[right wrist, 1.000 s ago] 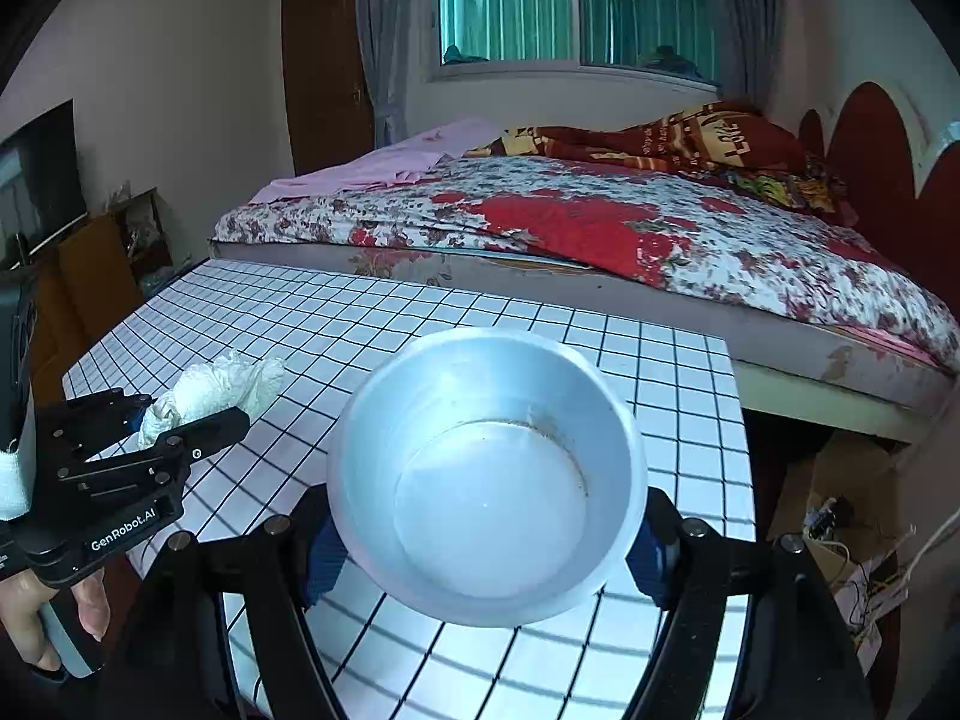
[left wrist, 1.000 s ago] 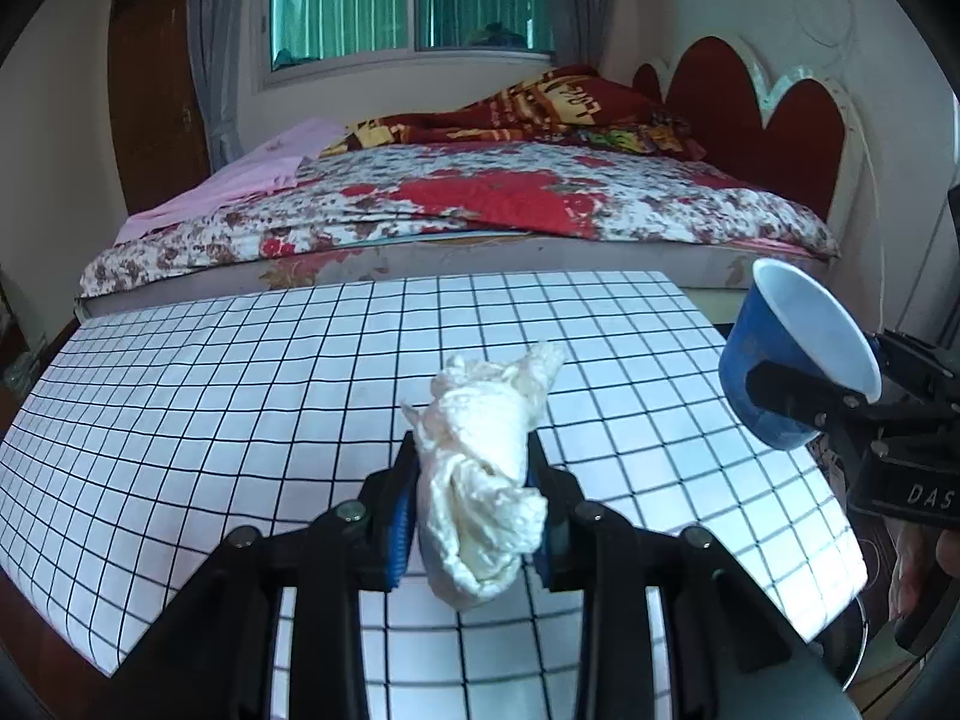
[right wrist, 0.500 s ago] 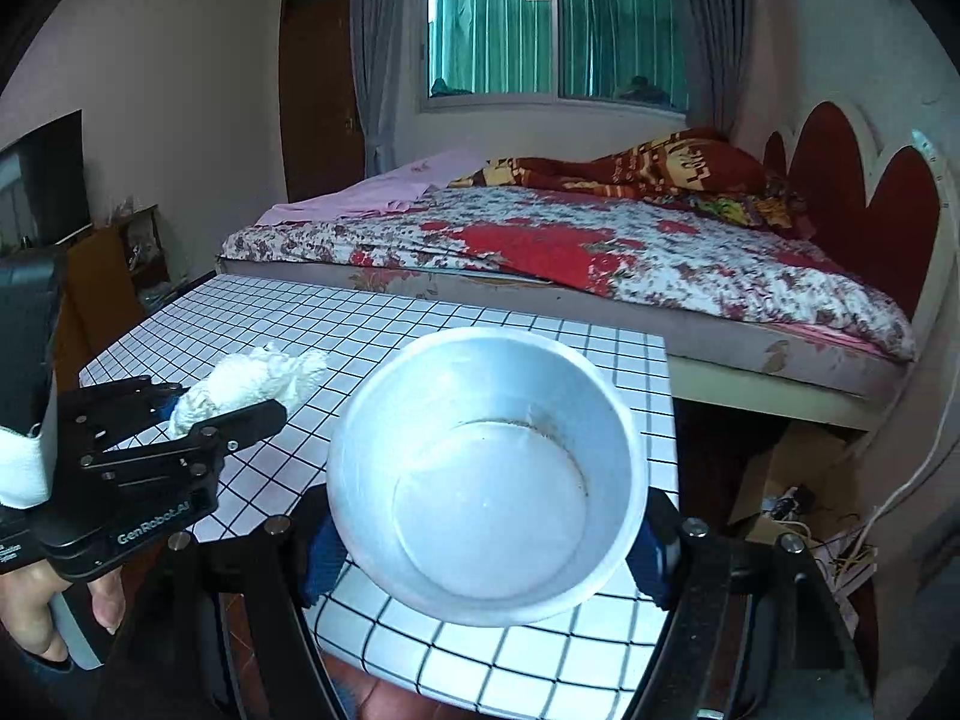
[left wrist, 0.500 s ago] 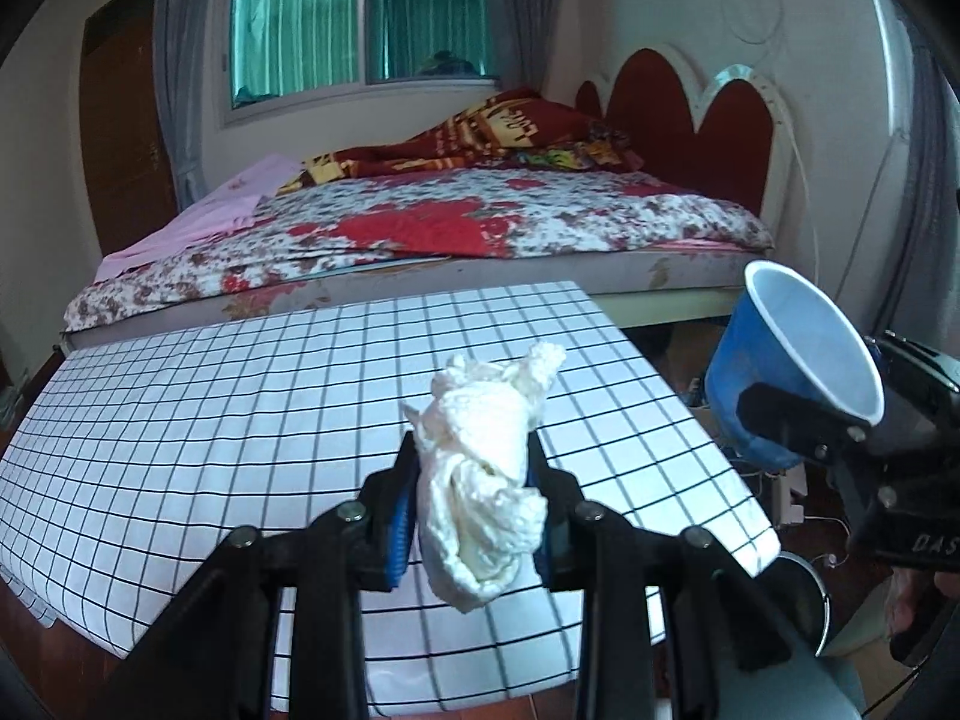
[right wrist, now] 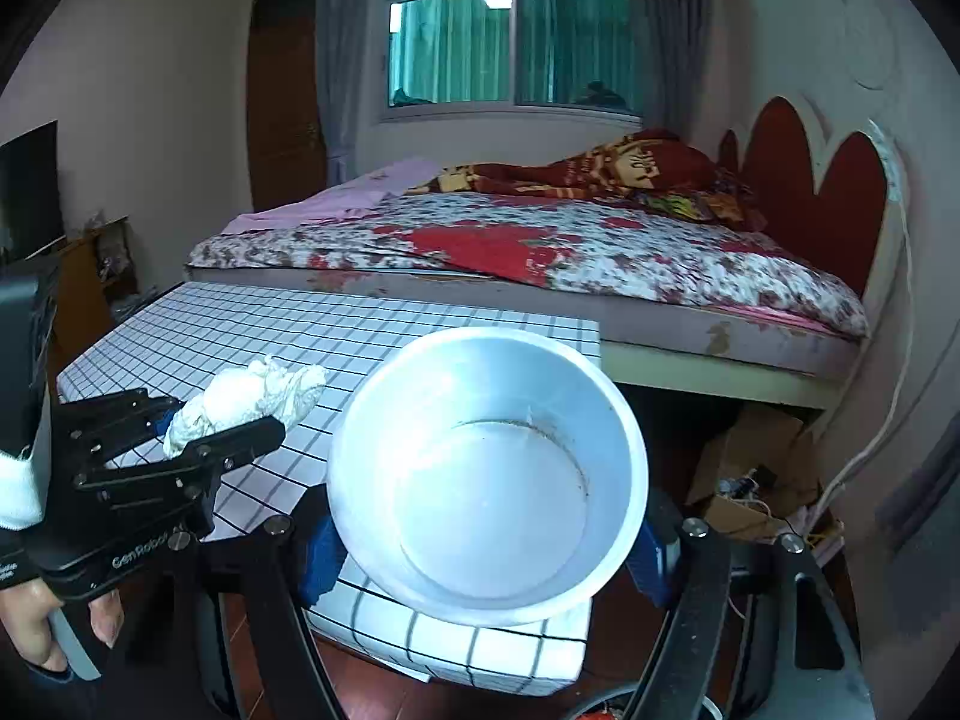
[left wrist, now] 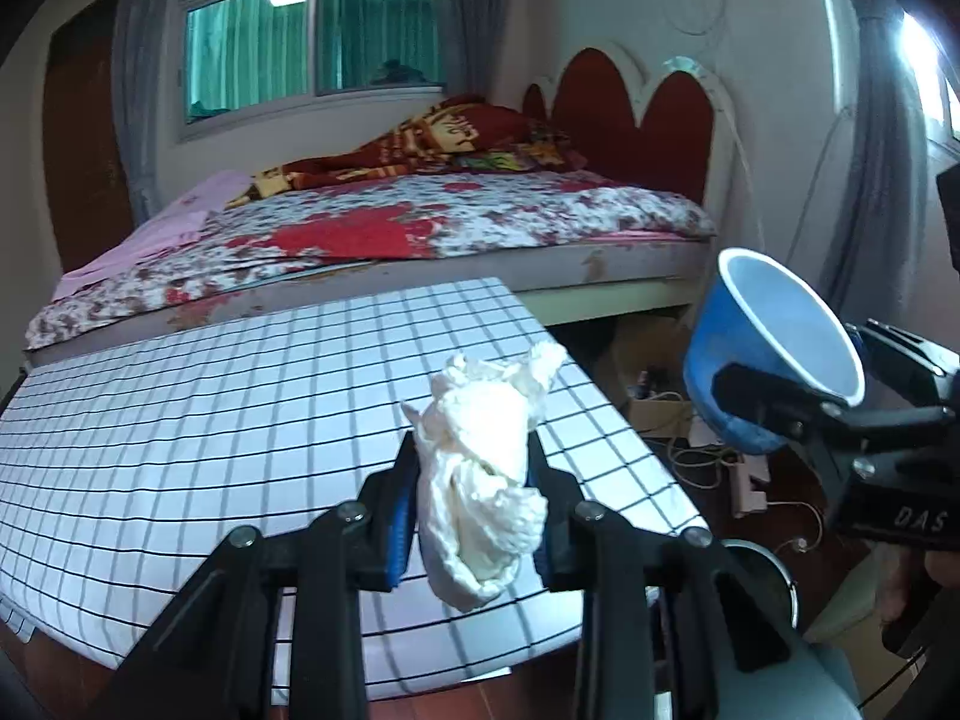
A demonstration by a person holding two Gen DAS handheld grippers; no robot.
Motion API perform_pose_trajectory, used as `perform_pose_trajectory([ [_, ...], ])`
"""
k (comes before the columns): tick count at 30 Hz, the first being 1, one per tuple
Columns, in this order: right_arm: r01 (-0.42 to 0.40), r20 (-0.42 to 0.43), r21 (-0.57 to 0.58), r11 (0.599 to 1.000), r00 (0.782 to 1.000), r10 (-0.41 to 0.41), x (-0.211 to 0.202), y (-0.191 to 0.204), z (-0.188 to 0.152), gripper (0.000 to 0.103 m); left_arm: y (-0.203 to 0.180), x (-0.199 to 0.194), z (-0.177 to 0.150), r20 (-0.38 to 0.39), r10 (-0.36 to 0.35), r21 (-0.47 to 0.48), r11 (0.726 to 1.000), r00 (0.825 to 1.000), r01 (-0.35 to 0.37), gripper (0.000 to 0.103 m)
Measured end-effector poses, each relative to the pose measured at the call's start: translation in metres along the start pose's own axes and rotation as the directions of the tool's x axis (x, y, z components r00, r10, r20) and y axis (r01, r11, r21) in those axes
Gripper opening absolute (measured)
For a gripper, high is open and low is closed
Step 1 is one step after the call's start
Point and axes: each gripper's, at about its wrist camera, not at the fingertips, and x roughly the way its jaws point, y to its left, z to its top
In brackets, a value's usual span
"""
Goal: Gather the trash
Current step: 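Carry the tissue and cup over the black bin and open both tools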
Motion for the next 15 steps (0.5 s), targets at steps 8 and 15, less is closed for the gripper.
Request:
perform_pose_trajectory([
  [8,0.077,-0.033,0.035,0.996,0.997,-0.076,-0.022,-0.028,-0.020,0.076,-0.039,0.009,-0.004,-0.013,-0.093,0.031,0.995,0.996,0.093,0.032],
  [15,0.153,-0.061,0.062,0.986,0.987,-0.149,-0.053,-0.051,-0.043,0.076,-0.078,0.014,-0.011,-0.024,-0.190,0.082,0.978,0.981,0.192,0.032],
])
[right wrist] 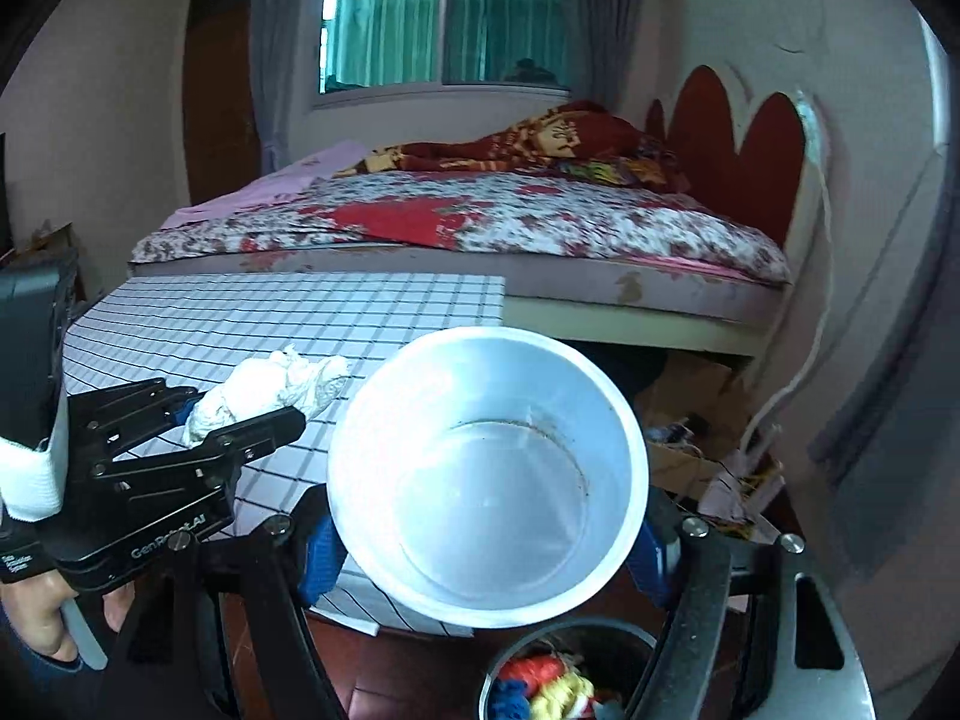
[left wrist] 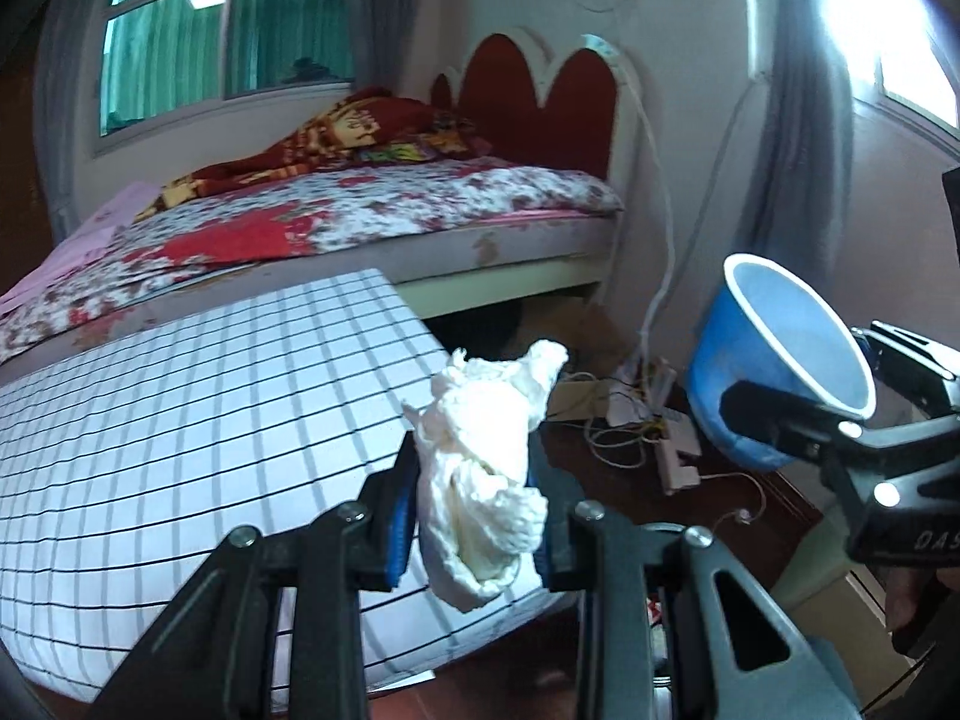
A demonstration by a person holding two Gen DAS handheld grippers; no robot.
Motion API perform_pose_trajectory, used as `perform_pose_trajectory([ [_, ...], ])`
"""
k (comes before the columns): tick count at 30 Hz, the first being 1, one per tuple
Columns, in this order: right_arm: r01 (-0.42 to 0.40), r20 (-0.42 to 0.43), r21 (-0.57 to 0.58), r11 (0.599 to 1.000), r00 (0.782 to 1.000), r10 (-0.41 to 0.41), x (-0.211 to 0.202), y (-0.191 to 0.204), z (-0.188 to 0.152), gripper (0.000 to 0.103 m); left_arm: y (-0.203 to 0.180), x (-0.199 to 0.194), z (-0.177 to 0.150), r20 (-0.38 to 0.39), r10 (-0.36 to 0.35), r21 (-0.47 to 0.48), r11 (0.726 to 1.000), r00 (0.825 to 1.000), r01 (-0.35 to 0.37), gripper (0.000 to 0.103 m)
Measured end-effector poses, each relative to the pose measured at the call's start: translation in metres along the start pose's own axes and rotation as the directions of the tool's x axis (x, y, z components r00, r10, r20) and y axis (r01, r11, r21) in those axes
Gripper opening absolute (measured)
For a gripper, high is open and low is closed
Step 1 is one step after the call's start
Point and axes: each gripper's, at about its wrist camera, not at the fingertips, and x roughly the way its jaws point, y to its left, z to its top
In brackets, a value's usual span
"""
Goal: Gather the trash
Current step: 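Carry the tissue and cup over the black bin and open both tools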
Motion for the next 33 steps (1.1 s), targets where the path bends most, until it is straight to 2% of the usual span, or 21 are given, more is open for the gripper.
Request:
perform_pose_trajectory([
  [8,0.058,-0.033,0.073,0.996,0.998,-0.056,-0.015,-0.033,-0.029,0.076,-0.036,0.008,-0.017,-0.046,-0.068,0.040,0.997,0.997,0.070,0.032],
  [17,0.072,-0.078,0.131,0.989,0.995,-0.062,-0.025,-0.082,-0.081,0.076,-0.085,0.025,-0.043,-0.103,-0.128,0.064,0.989,0.986,0.135,0.032],
  [26,0.117,-0.157,0.211,0.970,0.984,-0.084,-0.014,-0.123,-0.140,0.077,-0.124,0.055,-0.071,-0.200,-0.179,0.113,0.972,0.963,0.205,0.032],
  [33,0.109,-0.239,0.226,0.968,0.970,-0.054,0.012,-0.137,-0.180,0.077,-0.132,0.082,-0.096,-0.296,-0.214,0.099,0.962,0.931,0.253,0.033],
])
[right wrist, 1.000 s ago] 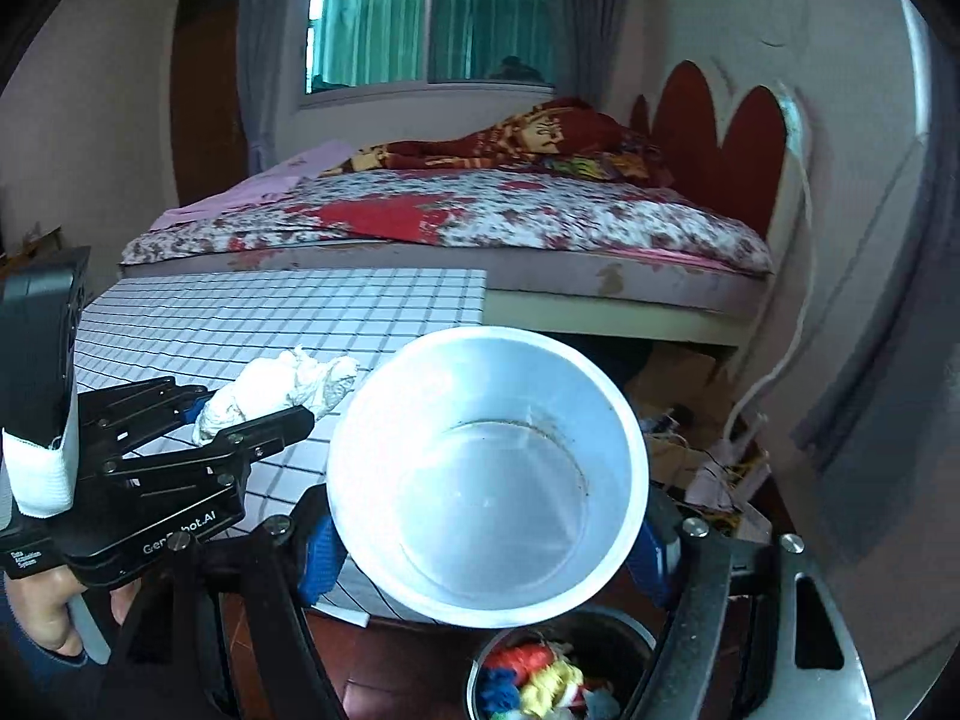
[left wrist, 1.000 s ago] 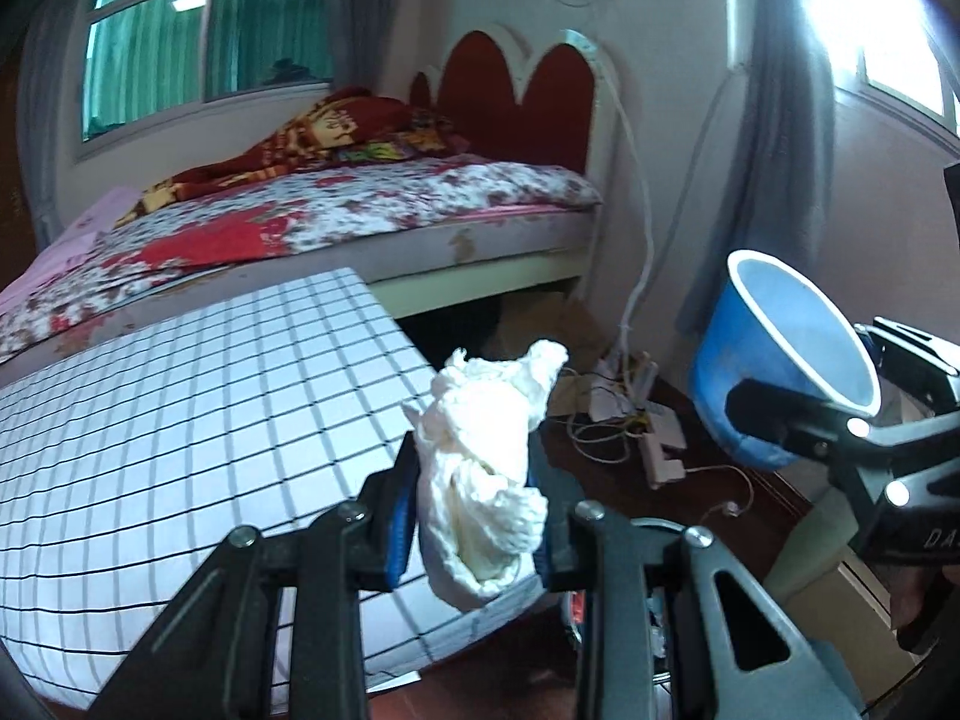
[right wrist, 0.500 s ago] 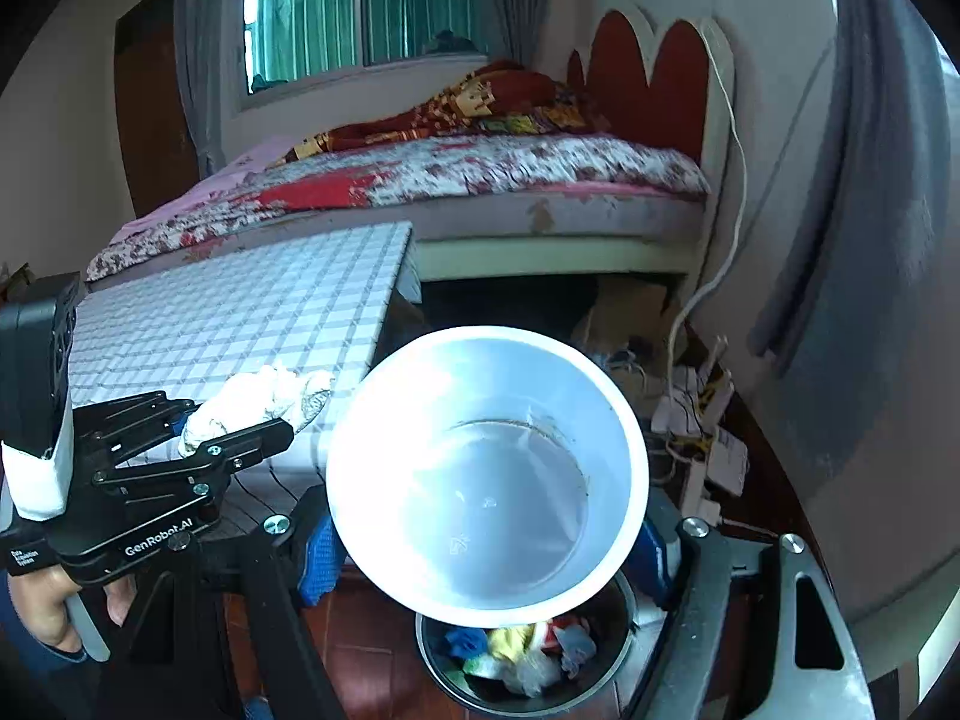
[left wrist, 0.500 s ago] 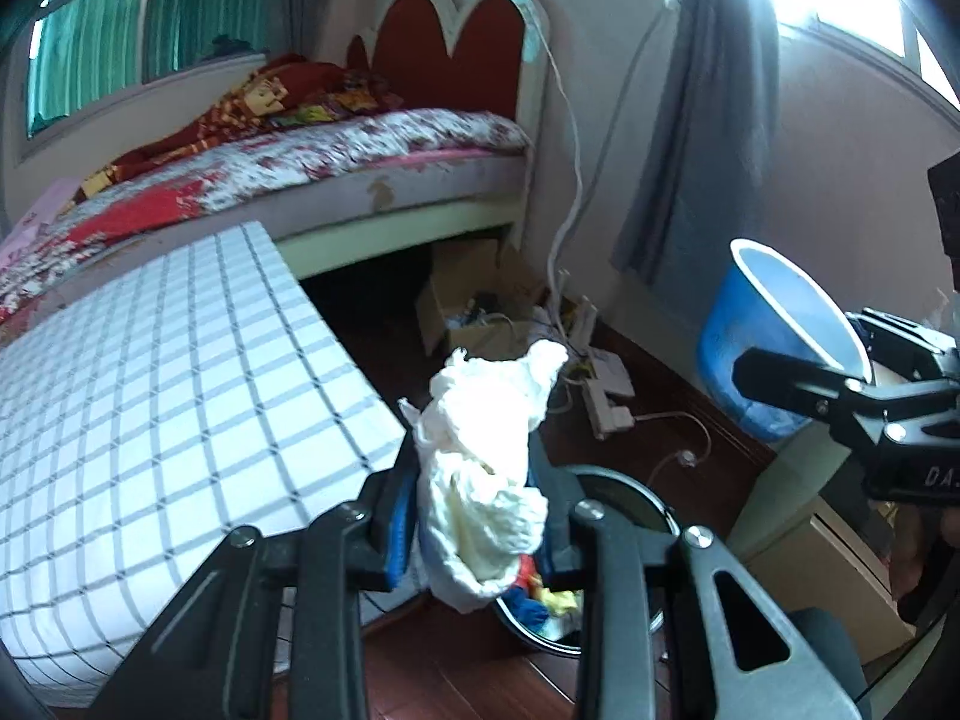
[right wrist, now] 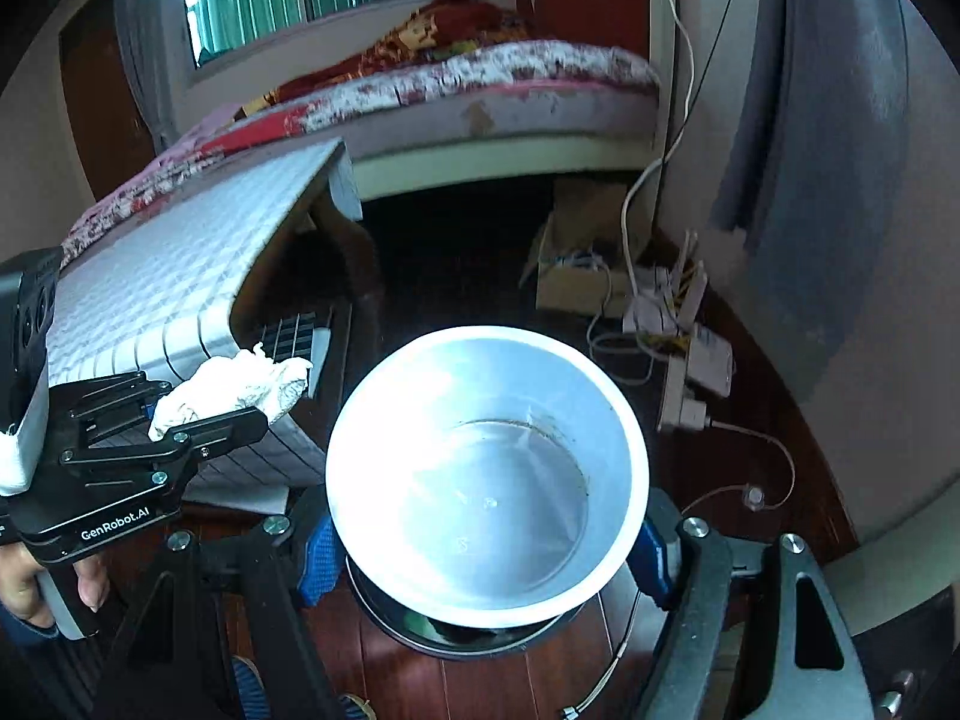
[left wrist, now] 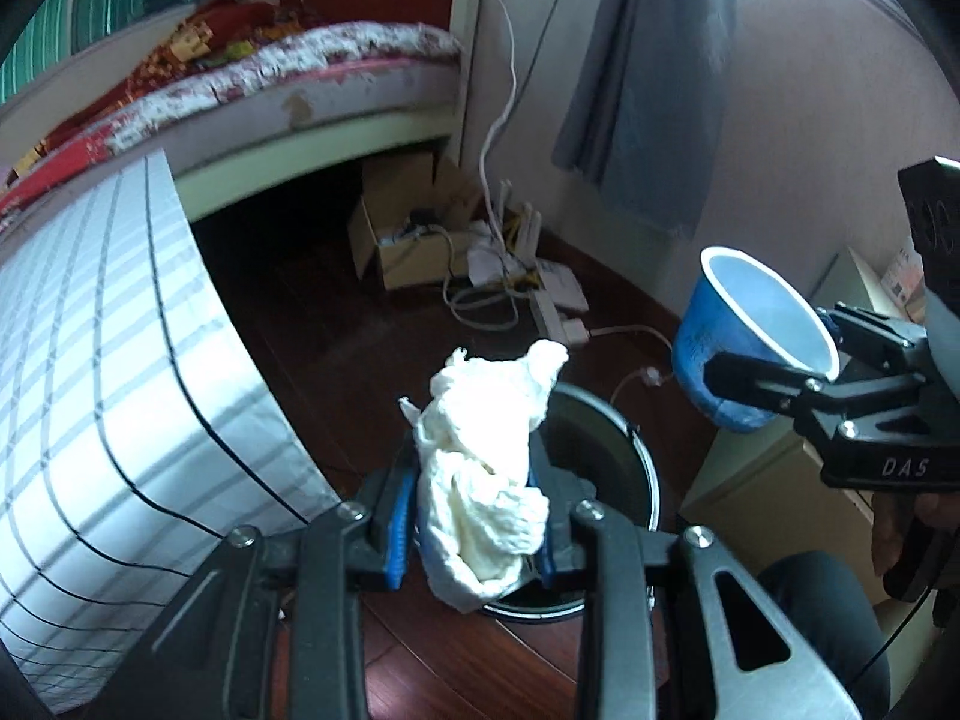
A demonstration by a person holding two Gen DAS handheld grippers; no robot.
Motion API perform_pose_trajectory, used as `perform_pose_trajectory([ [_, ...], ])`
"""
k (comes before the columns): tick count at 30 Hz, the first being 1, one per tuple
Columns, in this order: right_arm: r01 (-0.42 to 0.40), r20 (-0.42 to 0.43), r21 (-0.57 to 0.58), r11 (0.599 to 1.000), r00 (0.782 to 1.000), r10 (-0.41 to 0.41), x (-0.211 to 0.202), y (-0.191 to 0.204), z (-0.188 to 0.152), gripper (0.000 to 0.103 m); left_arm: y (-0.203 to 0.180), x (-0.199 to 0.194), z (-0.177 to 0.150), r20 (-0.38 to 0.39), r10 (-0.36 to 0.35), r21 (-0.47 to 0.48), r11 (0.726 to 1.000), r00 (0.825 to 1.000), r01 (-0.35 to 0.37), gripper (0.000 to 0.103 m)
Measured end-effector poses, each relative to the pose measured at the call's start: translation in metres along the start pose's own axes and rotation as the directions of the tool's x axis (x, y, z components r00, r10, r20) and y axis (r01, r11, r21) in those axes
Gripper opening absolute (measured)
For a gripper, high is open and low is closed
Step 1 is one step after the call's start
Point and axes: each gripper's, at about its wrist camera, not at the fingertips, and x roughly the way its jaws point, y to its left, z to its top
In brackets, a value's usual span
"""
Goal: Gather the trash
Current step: 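Carry the tissue and cup over the black bin and open both tools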
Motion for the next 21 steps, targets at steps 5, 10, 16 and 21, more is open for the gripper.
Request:
perform_pose_trajectory([
  [5,-0.011,-0.047,-0.026,1.000,0.999,0.009,0.020,-0.002,-0.008,0.077,0.001,0.018,-0.011,-0.044,-0.016,-0.027,1.000,0.999,0.015,0.033],
  [10,-0.024,-0.090,-0.065,0.998,0.996,0.018,0.046,-0.003,-0.017,0.077,0.003,0.047,-0.022,-0.103,-0.038,-0.039,0.999,0.994,0.034,0.034],
  [16,-0.046,-0.178,-0.139,0.989,0.984,0.021,0.087,-0.001,-0.030,0.077,0.005,0.080,-0.031,-0.151,-0.080,-0.053,0.996,0.985,0.072,0.034],
  [21,-0.071,-0.234,-0.214,0.974,0.972,0.020,0.114,0.000,-0.039,0.077,0.004,0.104,-0.035,-0.188,-0.120,-0.048,0.992,0.975,0.113,0.050],
])
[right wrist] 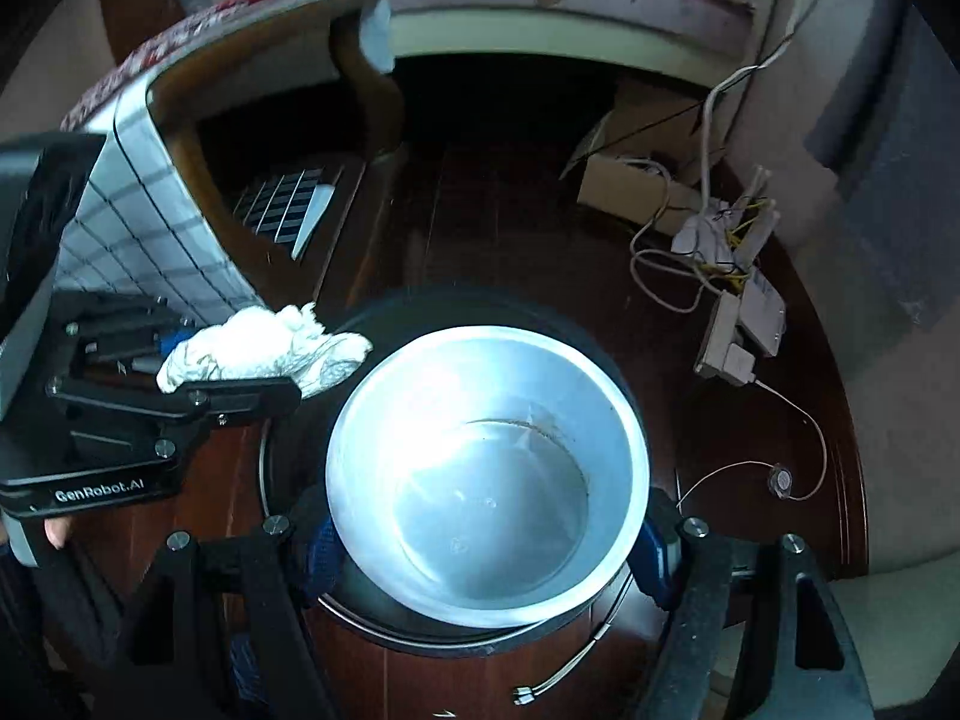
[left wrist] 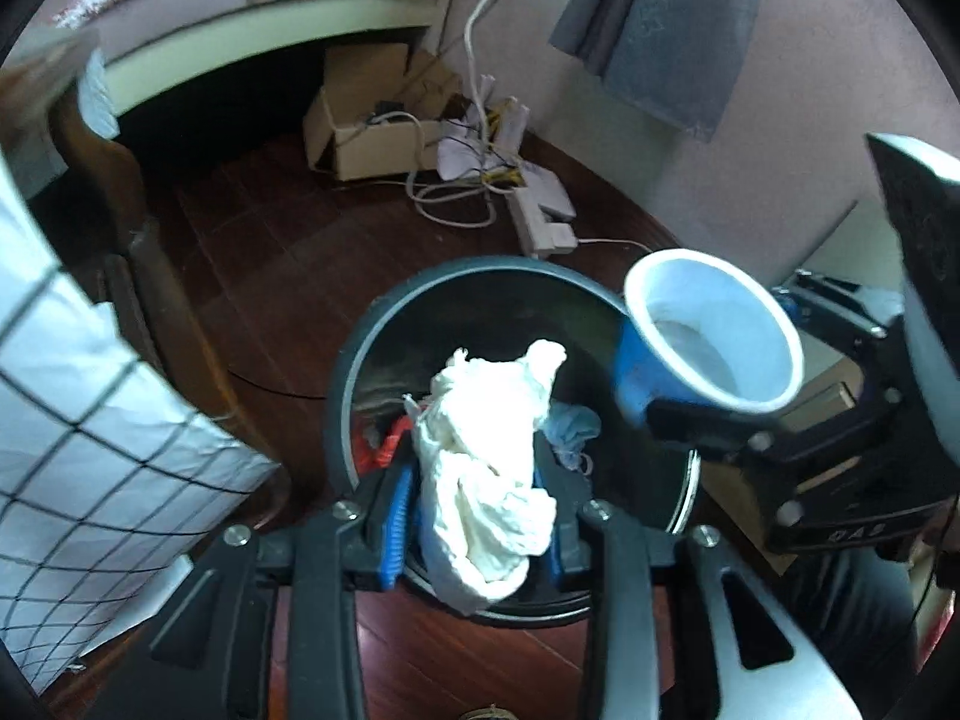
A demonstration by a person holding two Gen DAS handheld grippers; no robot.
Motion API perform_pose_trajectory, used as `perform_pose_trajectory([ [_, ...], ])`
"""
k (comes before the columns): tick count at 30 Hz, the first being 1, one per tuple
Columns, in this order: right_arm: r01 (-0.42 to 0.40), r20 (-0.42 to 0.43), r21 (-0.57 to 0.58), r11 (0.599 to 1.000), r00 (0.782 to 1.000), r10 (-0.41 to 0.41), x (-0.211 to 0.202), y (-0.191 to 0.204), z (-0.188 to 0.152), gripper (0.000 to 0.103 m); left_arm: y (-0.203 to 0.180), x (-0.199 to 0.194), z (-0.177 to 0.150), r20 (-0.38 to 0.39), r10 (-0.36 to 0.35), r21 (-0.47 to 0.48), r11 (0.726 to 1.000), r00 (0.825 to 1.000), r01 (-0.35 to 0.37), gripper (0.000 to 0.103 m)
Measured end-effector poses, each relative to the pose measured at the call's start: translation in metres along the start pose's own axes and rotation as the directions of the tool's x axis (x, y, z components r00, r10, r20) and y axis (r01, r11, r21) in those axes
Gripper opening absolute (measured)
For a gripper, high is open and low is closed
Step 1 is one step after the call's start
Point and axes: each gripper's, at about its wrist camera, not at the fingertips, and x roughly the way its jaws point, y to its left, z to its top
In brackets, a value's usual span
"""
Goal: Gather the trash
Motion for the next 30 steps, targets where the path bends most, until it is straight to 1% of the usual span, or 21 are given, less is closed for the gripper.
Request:
perform_pose_trajectory([
  [1,0.017,-0.006,-0.024,1.000,1.000,-0.017,0.005,0.002,-0.002,0.078,0.002,0.004,-0.001,-0.018,0.016,-0.008,1.000,1.000,-0.016,0.062],
  [2,0.064,-0.015,-0.050,0.997,0.998,-0.065,0.011,0.004,-0.005,0.089,0.005,0.007,-0.001,-0.019,0.041,-0.016,0.999,0.999,-0.041,0.081],
  [3,0.091,-0.023,-0.057,0.994,0.995,-0.092,0.016,0.002,-0.010,0.100,0.008,0.006,-0.003,-0.007,0.049,-0.033,0.998,0.999,-0.049,0.090],
  [4,0.090,-0.026,-0.048,0.995,0.995,-0.092,0.018,0.000,-0.013,0.101,0.011,0.006,-0.006,-0.004,0.044,-0.045,0.998,0.999,-0.044,0.093],
  [5,0.103,-0.031,-0.038,0.994,0.994,-0.104,0.019,-0.002,-0.015,0.101,0.012,0.006,-0.009,-0.006,0.057,-0.053,0.997,0.998,-0.057,0.094],
  [7,0.120,-0.020,-0.006,0.993,0.993,-0.120,0.018,-0.005,-0.019,0.101,0.013,0.008,-0.016,-0.005,0.128,-0.040,0.991,0.992,-0.128,0.097],
  [8,0.127,-0.016,0.010,0.992,0.992,-0.127,0.018,-0.006,-0.020,0.102,0.014,0.009,-0.019,-0.005,0.151,-0.043,0.988,0.989,-0.151,0.098],
  [10,0.142,-0.031,0.046,0.989,0.990,-0.141,0.021,-0.009,-0.022,0.102,0.017,0.010,-0.023,-0.004,0.173,-0.061,0.983,0.985,-0.173,0.099],
  [12,0.150,-0.026,0.071,0.986,0.989,-0.148,0.021,-0.010,-0.024,0.102,0.019,0.010,-0.024,-0.001,0.191,-0.069,0.979,0.982,-0.191,0.099],
  [19,0.141,-0.026,0.118,0.983,0.990,-0.139,0.022,-0.009,-0.022,0.102,0.018,0.006,-0.020,0.015,0.207,-0.063,0.977,0.978,-0.206,0.099],
  [22,0.145,-0.010,0.120,0.982,0.989,-0.145,0.013,-0.005,-0.021,0.102,0.016,-0.001,-0.020,0.017,0.215,-0.067,0.975,0.976,-0.214,0.099],
  [24,0.147,0.011,0.129,0.981,0.989,-0.150,0.005,-0.002,-0.020,0.102,0.016,-0.005,-0.019,0.008,0.235,-0.075,0.969,0.972,-0.234,0.099],
  [30,0.149,0.051,0.140,0.979,0.986,-0.157,-0.011,0.006,-0.016,0.102,0.013,-0.020,-0.023,0.034,0.253,-0.069,0.966,0.967,-0.250,0.099],
])
